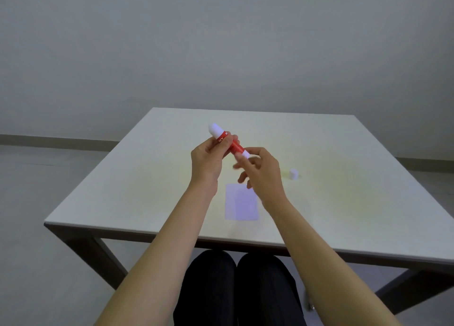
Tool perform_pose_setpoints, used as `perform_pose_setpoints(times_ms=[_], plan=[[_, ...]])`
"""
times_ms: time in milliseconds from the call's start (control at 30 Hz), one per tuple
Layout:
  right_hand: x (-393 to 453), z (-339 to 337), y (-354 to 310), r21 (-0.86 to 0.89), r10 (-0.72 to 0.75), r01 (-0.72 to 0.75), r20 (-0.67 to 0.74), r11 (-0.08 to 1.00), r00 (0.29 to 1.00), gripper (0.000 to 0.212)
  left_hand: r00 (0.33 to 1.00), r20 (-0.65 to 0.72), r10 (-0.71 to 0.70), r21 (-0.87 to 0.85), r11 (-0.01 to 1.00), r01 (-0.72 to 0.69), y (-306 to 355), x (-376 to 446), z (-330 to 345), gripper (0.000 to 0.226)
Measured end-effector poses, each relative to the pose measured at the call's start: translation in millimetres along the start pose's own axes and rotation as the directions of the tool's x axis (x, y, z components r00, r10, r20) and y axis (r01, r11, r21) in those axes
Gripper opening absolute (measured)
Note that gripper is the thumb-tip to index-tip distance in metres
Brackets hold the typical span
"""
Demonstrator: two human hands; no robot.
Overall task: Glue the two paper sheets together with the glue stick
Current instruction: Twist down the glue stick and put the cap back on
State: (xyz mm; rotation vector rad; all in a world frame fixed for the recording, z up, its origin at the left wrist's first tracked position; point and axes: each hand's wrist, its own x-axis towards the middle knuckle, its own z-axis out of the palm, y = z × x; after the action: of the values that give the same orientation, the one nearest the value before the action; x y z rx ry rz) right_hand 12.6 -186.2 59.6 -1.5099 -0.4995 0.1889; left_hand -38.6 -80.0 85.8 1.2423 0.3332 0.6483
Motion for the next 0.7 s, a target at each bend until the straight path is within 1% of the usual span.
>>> perform_pose_setpoints(times_ms=[33,67,100,133,200,233,267,300,333,367,400,433,467,500,533,567,600,633,667,700], plan=[[3.1,-3.0,-3.4,0.075,0.185,-0.192,0.096,0.978,0.978,0.040,1.000,0.000,0.004,0.007,1.000,-0.004,1.0,-0.5,-0.8,0.011],[5.8,-5.5,-6.1,0.148,0.338,-0.370,0.205,0.917,0.919,0.056,1.000,0.002,0.004,0.009,1.000,-0.004,1.7,-1.0,-1.7,0.013],[7.6,-7.5,-7.5,0.215,0.415,-0.484,0.296,0.848,0.860,0.062,1.000,0.007,0.002,0.011,1.000,-0.002,2.5,-1.7,-2.4,0.015],[8.2,-8.3,-8.0,0.277,0.428,-0.531,0.357,0.801,0.831,0.058,1.000,0.014,0.002,0.015,1.000,-0.002,3.5,-2.4,-2.7,0.016],[7.2,-7.2,-7.2,0.380,0.372,-0.520,0.397,0.765,0.839,0.041,1.000,0.023,0.004,0.015,1.000,-0.004,4.8,-2.3,-3.1,0.016],[6.1,-5.5,-6.7,0.425,0.309,-0.458,0.374,0.781,0.874,0.031,1.000,0.019,0.000,0.011,1.000,0.000,5.2,-2.2,-3.2,0.015],[3.8,-3.2,-4.8,0.438,0.214,-0.342,0.316,0.832,0.924,0.020,1.000,0.010,-0.006,0.006,1.000,0.006,5.4,-1.9,-3.2,0.014],[1.0,-0.7,-1.4,0.375,0.097,-0.178,0.226,0.910,0.969,0.011,1.000,0.002,-0.013,0.001,1.000,0.013,5.2,-1.8,-3.2,0.013],[-1.0,1.9,3.2,0.196,-0.043,0.021,0.109,0.980,0.993,0.012,1.000,-0.003,-0.022,-0.005,1.000,0.022,4.6,-2.1,-3.1,0.012],[-2.3,3.8,9.1,-0.073,-0.201,0.202,0.019,0.977,0.979,0.018,1.000,-0.005,-0.030,-0.012,0.999,0.030,3.8,-2.6,-3.1,0.010],[-3.2,5.4,13.3,-0.286,-0.325,0.310,-0.006,0.907,0.946,0.021,0.999,-0.004,-0.034,-0.018,0.999,0.034,2.9,-3.3,-3.1,0.009],[-4.0,6.1,15.6,-0.384,-0.386,0.353,-0.009,0.853,0.923,0.022,0.999,-0.001,-0.035,-0.019,0.999,0.035,2.2,-3.7,-2.9,0.007],[-3.8,6.6,16.0,-0.376,-0.372,0.340,-0.014,0.862,0.928,0.023,0.999,-0.001,-0.034,-0.016,0.999,0.034,1.8,-3.8,-3.2,0.006],[-3.2,6.8,12.1,-0.272,-0.267,0.251,-0.021,0.929,0.964,0.026,1.000,-0.003,-0.031,-0.013,0.999,0.031,1.7,-3.5,-3.8,0.004],[-1.6,6.7,5.1,-0.106,-0.076,0.075,0.001,0.992,0.997,0.031,1.000,-0.005,-0.026,-0.011,1.000,0.026,1.8,-3.1,-4.6,0.003],[0.1,6.1,-1.6,0.070,0.136,-0.142,0.083,0.987,0.987,0.038,1.000,-0.004,-0.021,-0.007,1.000,0.021,1.8,-2.5,-5.4,0.003],[1.9,4.2,-5.6,0.191,0.314,-0.354,0.210,0.916,0.926,0.046,1.000,-0.001,-0.019,-0.004,1.000,0.019,1.6,-1.9,-5.9,0.003],[3.7,1.1,-8.2,0.252,0.409,-0.497,0.330,0.830,0.851,0.053,1.000,0.005,-0.018,-0.003,1.000,0.018,1.5,-1.6,-6.4,0.004],[4.7,-2.2,-9.2,0.294,0.430,-0.562,0.408,0.773,0.806,0.054,1.000,0.012,-0.018,-0.002,1.000,0.018,1.2,-1.5,-6.6,0.006],[6.0,-4.0,-8.9,0.329,0.414,-0.569,0.436,0.754,0.799,0.050,1.000,0.018,-0.017,-0.002,1.000,0.017,1.1,-1.4,-6.6,0.007]])
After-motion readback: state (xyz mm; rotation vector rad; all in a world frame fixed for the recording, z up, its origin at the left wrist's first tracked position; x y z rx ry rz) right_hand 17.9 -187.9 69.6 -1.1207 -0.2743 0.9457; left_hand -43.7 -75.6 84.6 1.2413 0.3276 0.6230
